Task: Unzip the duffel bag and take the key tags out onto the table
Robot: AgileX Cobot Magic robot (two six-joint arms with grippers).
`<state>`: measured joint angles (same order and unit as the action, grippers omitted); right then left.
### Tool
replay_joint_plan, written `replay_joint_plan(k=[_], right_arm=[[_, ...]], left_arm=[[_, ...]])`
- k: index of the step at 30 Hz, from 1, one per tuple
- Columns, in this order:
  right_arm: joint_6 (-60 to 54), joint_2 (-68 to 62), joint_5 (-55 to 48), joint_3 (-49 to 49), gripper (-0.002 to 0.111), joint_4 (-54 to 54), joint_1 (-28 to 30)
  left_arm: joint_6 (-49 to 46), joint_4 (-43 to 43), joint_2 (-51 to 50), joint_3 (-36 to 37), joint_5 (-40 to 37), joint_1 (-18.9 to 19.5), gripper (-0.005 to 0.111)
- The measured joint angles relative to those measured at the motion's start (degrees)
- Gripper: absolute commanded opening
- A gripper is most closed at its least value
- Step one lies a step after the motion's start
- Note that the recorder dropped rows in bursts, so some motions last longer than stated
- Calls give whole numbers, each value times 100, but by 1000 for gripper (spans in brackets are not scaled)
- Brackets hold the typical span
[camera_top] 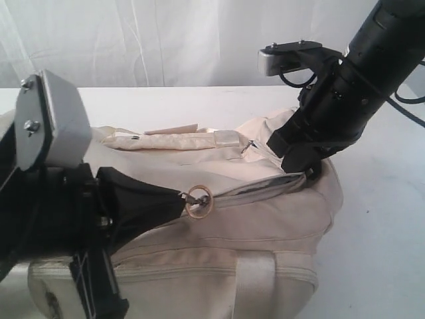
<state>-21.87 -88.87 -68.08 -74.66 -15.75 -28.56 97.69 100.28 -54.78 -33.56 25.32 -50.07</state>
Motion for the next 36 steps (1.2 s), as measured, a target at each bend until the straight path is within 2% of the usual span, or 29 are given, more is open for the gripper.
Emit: replay_joint_plan(k=[17,28,30,33,36], right_arm=[[-11,0,24,0,0,287,-13],[-11,0,137,0,1,709,-2],[-11,0,137,0,8,709,-2],[-11,0,137,0,27,652,-2],[-139,36,137,0,52,455,-2]], left_arm=[[1202,-11,1295,1036,-644,0,5],[1425,-60,1832,1204,-1340,0,5],[1425,-77,1832,1204,-1230,0,5],[1425,-99,1832,1204,-777,0,6],[1425,-104,1834,1240,-336,0,20]])
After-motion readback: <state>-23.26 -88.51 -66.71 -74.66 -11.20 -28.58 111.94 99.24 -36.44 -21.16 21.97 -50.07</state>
